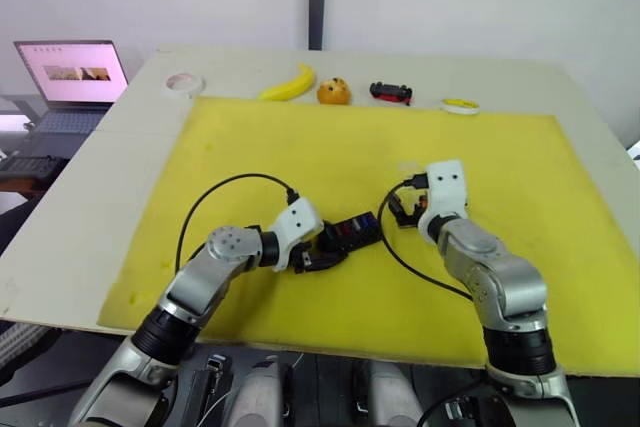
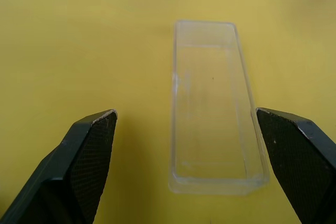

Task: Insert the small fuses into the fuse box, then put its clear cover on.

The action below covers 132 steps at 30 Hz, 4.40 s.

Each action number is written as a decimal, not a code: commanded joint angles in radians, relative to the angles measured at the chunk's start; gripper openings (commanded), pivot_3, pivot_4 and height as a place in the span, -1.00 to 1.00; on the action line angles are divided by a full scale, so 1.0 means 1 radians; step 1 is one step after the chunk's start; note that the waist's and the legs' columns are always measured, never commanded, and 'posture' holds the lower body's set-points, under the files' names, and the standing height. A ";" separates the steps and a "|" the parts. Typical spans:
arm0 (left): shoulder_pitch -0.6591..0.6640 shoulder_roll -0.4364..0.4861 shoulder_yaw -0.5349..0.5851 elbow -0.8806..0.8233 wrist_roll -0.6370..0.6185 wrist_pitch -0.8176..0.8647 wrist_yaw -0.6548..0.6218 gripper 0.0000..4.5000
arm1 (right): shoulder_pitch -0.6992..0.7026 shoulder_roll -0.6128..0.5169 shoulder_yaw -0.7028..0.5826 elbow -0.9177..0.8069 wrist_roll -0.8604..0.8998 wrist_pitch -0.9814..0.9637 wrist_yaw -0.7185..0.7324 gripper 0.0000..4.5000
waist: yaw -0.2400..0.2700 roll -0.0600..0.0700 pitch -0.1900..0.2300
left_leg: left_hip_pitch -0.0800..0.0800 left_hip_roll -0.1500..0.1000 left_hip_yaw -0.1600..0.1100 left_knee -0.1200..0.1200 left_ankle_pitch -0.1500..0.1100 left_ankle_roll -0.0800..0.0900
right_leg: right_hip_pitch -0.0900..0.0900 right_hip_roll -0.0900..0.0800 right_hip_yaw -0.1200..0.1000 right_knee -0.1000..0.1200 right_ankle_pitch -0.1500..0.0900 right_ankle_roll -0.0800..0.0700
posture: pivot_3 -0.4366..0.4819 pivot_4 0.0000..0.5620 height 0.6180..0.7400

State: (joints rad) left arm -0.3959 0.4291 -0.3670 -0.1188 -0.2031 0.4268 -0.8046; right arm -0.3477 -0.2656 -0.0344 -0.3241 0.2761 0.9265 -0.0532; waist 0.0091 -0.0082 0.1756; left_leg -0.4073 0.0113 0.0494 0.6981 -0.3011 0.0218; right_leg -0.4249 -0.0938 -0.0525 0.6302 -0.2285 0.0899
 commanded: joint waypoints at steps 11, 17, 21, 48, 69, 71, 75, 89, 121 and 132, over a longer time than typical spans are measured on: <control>-0.020 -0.005 0.033 0.010 0.027 -0.005 0.019 0.16 | -0.017 0.045 -0.064 0.017 -0.063 -0.020 -0.012 1.00 | 0.000 0.000 0.000 | 0.000 0.000 0.000 0.000 0.000 0.000 | 0.000 0.000 0.000 0.000 0.000 0.000 | -0.05 -0.47 1.00; -0.022 -0.004 0.031 0.009 0.029 -0.005 0.017 0.16 | -0.018 0.058 -0.065 0.031 -0.067 -0.007 0.006 0.42 | 0.000 0.000 0.000 | 0.000 0.000 0.000 0.000 0.000 0.000 | 0.000 0.000 0.000 0.000 0.000 0.000 | -0.05 -0.47 1.00; -0.028 -0.002 0.028 0.013 0.032 -0.012 0.010 0.16 | -0.024 0.053 -0.077 0.021 -0.064 0.002 0.020 -0.24 | 0.000 0.000 0.000 | 0.000 0.000 0.000 0.000 0.000 0.000 | 0.000 0.000 0.000 0.000 0.000 0.000 | -0.05 -0.47 1.00; -0.198 -0.002 -0.065 0.231 0.064 -0.235 -0.355 0.16 | -0.022 -0.687 0.102 -0.148 0.205 -0.284 1.124 -0.24 | 0.006 0.004 0.003 | -0.002 -0.001 -0.001 0.000 0.000 0.000 | -0.001 -0.001 -0.001 -0.002 0.000 0.000 | -0.05 -0.47 1.00; -0.207 -0.019 -0.051 0.263 0.085 -0.272 -0.384 0.16 | -0.132 -0.594 0.255 -0.027 0.088 -0.382 1.183 -0.24 | 0.006 0.004 0.003 | -0.002 -0.002 -0.001 0.000 0.000 0.000 | -0.001 -0.002 -0.001 -0.002 0.000 0.000 | -0.05 -0.47 1.00; -0.205 -0.019 -0.051 0.260 0.085 -0.273 -0.385 0.16 | -0.134 -0.588 0.263 -0.020 0.076 -0.389 1.187 -0.24 | 0.006 0.004 0.003 | -0.002 -0.002 -0.001 0.000 0.000 0.000 | -0.001 -0.002 -0.001 -0.002 0.000 0.000 | -0.05 -0.47 1.00; -0.202 -0.018 -0.050 0.255 0.084 -0.275 -0.386 0.16 | -0.142 -0.574 0.272 0.010 0.054 -0.407 1.194 -0.24 | 0.005 0.004 0.003 | -0.002 -0.002 -0.001 0.000 0.000 0.000 | -0.001 -0.002 -0.001 -0.002 0.000 0.000 | -0.05 -0.47 1.00; -0.195 -0.019 -0.046 0.244 0.077 -0.274 -0.387 0.16 | -0.134 -0.559 0.281 0.081 0.040 -0.451 1.235 -0.24 | 0.005 0.004 0.003 | -0.002 -0.002 -0.001 0.000 0.000 0.000 | -0.001 -0.002 -0.002 -0.002 0.000 0.000 | -0.05 -0.47 1.00; -0.205 -0.027 -0.044 0.247 0.079 -0.271 -0.385 0.16 | -0.137 -0.559 0.209 0.029 0.101 -0.424 1.237 0.98 | 0.006 0.004 0.003 | -0.002 -0.002 -0.001 0.000 0.000 0.000 | 0.000 -0.002 -0.002 -0.001 0.000 0.000 | -0.05 -0.47 1.00; -0.202 -0.032 -0.045 0.238 0.075 -0.265 -0.386 0.16 | -0.095 -0.548 0.183 0.000 0.060 -0.478 1.178 0.98 | 0.006 0.004 0.003 | -0.002 -0.002 -0.001 0.000 0.000 0.000 | 0.000 -0.002 -0.002 -0.001 0.000 0.001 | -0.05 -0.47 1.00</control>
State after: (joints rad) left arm -0.5917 0.4102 -0.4130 0.1556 -0.1179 0.1689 -1.1745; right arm -0.4408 -0.8132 0.1789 -0.2811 0.3386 0.4714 1.1374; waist 0.0148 -0.0045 0.1786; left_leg -0.4090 0.0092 0.0487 0.6983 -0.3012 0.0219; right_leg -0.4252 -0.0958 -0.0540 0.6291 -0.2283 0.0904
